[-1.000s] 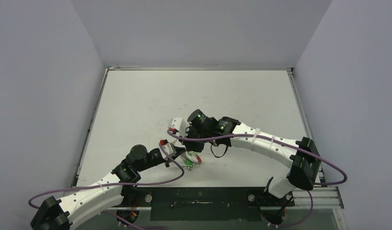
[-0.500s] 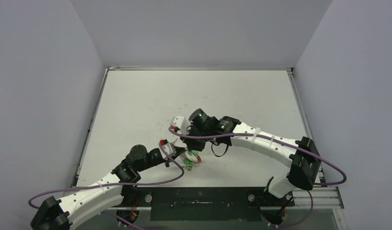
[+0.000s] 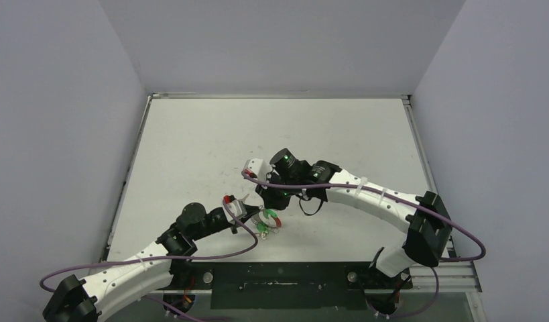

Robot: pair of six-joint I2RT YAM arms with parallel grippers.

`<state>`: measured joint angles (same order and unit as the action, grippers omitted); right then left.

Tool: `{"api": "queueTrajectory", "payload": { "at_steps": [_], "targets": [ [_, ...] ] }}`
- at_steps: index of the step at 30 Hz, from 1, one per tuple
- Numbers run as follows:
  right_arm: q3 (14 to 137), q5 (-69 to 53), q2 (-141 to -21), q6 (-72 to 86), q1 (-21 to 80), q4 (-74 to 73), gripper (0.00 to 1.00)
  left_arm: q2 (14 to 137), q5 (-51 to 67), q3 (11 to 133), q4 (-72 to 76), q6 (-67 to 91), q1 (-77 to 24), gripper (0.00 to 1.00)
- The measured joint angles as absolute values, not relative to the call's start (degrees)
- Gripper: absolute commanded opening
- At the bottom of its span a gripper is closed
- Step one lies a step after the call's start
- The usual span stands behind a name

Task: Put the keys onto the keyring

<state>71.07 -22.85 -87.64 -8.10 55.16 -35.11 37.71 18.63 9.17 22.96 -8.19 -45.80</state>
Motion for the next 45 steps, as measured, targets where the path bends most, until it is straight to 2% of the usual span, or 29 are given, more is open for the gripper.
{"api": "queueTrajectory", "payload": {
  "at_steps": [2, 5, 11, 14, 17, 26, 36, 45],
  "targets": [
    [70.0, -23.4, -87.1, -8.1, 54.7, -34.0, 0.33, 37.7, 18.7, 9.2, 23.0, -8.2, -45.8, 0.0],
    [67.5, -23.4, -85.3, -8.1, 53.5, -32.1, 0.46, 37.6, 18.9, 9.2, 23.0, -8.2, -45.8, 0.0],
    [62.0, -25.3, -76.9, -8.1, 49.7, -26.9, 0.54, 37.5, 19.2, 9.2, 22.9, -8.2, -45.8, 0.0],
    [58.3, -26.5, -71.6, -7.5, 48.3, -20.8, 0.63, 37.5, 19.4, 9.2, 22.9, -8.2, -45.8, 0.0],
    [53.2, -26.9, -66.4, -7.7, 47.9, -14.2, 0.66, 37.5, 19.5, 9.2, 22.9, -8.2, -45.8, 0.0],
    [43.0, -31.2, -61.8, -14.8, 47.9, -4.1, 0.63, 37.3, 20.8, 9.2, 22.9, -8.6, -45.8, 0.0],
    [42.7, -46.0, -69.5, -27.7, 46.8, 0.4, 0.41, 37.1, 24.5, 9.2, 22.9, -9.8, -45.8, 0.0],
    [42.9, -50.6, -73.1, -33.3, 45.8, -0.1, 0.25, 37.2, 25.4, 9.3, 22.9, -10.0, -45.8, 0.0]
  ]
}}
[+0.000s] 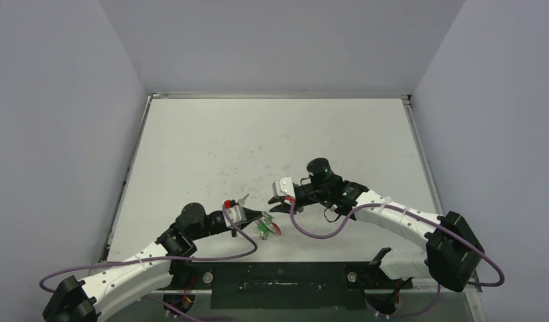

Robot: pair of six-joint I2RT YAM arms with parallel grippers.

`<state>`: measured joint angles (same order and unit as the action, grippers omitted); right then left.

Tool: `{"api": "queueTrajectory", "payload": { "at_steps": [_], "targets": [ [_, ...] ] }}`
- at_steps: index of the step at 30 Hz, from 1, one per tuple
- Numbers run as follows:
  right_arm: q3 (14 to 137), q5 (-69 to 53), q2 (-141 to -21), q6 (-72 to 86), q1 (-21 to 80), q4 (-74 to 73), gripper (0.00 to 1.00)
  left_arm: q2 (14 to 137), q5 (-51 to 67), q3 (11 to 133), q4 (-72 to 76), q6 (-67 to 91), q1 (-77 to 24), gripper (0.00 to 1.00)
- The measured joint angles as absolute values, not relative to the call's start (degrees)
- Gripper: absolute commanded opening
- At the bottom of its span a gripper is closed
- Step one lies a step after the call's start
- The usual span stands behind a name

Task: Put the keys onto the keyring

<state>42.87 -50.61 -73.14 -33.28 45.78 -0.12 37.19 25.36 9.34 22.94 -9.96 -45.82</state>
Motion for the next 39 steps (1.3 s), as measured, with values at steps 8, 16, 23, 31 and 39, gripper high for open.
{"api": "queueTrajectory", "payload": {
  "at_steps": [8, 16, 23, 31, 39],
  "targets": [
    [43.7, -52.5, -75.5, -34.0, 45.7, -0.1, 0.25, 37.2, 25.6, 9.4, 22.9, -10.0, -45.8, 0.0],
    [43.9, -53.6, -76.7, -34.2, 45.7, -0.1, 0.05, 37.2, 25.8, 9.4, 22.9, -10.2, -45.8, 0.0],
    [44.2, -54.4, -76.7, -35.2, 45.7, -1.0, 0.0, 37.2, 25.8, 9.4, 22.9, -10.2, -45.8, 0.0],
    [44.7, -53.7, -76.7, -36.2, 45.7, -5.0, 0.0, 37.2, 25.8, 9.4, 23.0, -10.2, -45.8, 0.0],
    [44.7, -51.7, -76.1, -36.8, 45.7, -7.9, 0.27, 37.2, 25.8, 9.4, 23.0, -10.2, -45.8, 0.0]
  ]
}}
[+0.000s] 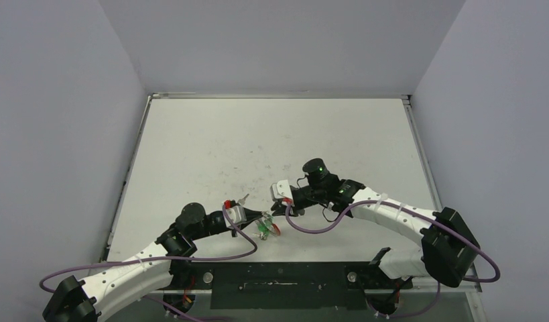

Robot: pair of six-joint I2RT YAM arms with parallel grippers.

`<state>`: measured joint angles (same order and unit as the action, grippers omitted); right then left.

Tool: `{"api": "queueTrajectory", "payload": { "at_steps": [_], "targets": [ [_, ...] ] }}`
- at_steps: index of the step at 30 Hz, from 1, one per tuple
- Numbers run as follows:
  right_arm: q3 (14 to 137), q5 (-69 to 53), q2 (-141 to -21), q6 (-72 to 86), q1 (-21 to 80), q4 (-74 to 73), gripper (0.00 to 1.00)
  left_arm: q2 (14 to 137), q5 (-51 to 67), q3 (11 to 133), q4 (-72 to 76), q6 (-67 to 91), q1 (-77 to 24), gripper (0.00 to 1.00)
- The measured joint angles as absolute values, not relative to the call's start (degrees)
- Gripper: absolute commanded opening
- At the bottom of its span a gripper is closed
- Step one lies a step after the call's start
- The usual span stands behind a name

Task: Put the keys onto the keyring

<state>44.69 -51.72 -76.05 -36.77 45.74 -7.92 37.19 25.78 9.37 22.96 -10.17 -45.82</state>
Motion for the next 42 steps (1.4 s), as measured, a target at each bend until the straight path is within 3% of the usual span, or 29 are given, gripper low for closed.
{"api": "queueTrajectory", "payload": {
  "at_steps": [2, 5, 11, 15, 19, 25, 34, 39, 42],
  "targets": [
    [44.7, -51.7, -75.2, -35.8, 45.7, -7.3, 0.39, 37.2, 25.8, 9.4, 23.0, -10.2, -45.8, 0.0],
    [44.6, -51.7, -73.9, -33.8, 45.7, -4.5, 0.48, 37.2, 25.8, 9.4, 23.0, -10.2, -45.8, 0.0],
    [44.5, -51.8, -73.2, -30.1, 46.1, 1.5, 0.49, 37.2, 25.8, 9.4, 23.0, -10.2, -45.8, 0.0],
    [44.5, -51.9, -74.0, -29.2, 46.9, 3.5, 0.39, 37.2, 25.9, 9.4, 23.0, -10.2, -45.8, 0.0],
    [44.5, -52.1, -76.2, -29.3, 47.4, 3.8, 0.36, 37.2, 26.0, 9.4, 23.0, -10.2, -45.8, 0.0],
    [44.5, -52.6, -76.8, -30.6, 47.5, 2.9, 0.18, 36.6, 25.9, 9.4, 22.9, -10.2, -45.8, 0.0],
    [44.9, -53.4, -77.8, -34.0, 47.7, -1.1, 0.18, 36.3, 26.0, 9.4, 22.8, -10.2, -45.8, 0.0],
    [45.0, -53.5, -77.9, -35.1, 47.7, -2.5, 0.0, 36.2, 26.0, 9.4, 22.8, -10.3, -45.8, 0.0],
    [45.0, -54.0, -77.9, -35.5, 47.6, -3.1, 0.0, 36.2, 26.1, 9.4, 22.8, -10.3, -45.8, 0.0]
  ]
}}
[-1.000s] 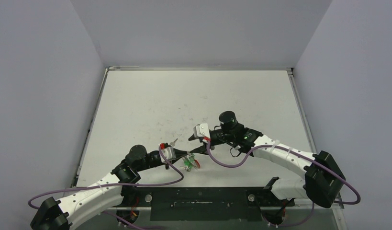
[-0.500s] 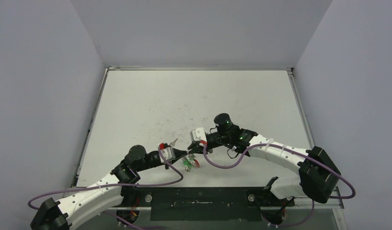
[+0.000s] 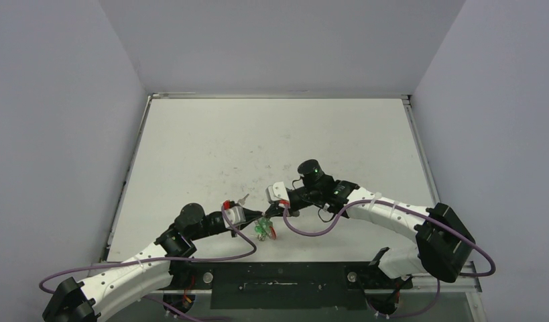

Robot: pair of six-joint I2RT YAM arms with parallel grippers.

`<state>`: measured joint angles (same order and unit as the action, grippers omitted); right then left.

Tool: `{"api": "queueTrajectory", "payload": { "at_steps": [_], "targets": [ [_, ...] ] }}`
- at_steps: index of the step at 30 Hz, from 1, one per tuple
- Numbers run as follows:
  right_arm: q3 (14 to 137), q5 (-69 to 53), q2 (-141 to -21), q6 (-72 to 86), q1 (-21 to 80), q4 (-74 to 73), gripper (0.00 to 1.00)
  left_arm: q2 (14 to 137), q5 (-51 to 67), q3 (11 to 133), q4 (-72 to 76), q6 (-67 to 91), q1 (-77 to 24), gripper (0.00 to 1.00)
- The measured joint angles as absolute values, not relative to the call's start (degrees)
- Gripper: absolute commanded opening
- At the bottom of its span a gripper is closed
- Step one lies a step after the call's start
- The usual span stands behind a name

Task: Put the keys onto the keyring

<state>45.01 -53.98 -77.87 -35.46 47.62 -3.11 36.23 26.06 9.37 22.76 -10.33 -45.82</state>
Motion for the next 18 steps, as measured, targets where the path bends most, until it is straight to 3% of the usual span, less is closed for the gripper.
{"api": "queueTrajectory", "payload": {
  "at_steps": [9, 13, 18],
  "targets": [
    [45.5, -54.4, -77.9, -35.0, 47.3, -4.0, 0.0, 36.4, 26.2, 9.4, 22.9, -10.4, -45.8, 0.0],
    [48.3, -52.9, -77.9, -33.4, 47.3, -7.9, 0.0, 36.4, 26.2, 9.7, 22.9, -10.8, -45.8, 0.18],
    [55.3, -48.8, -77.9, -31.9, 47.3, -17.0, 0.0, 35.2, 26.1, 11.0, 21.9, -11.6, -45.8, 0.29]
  ]
}}
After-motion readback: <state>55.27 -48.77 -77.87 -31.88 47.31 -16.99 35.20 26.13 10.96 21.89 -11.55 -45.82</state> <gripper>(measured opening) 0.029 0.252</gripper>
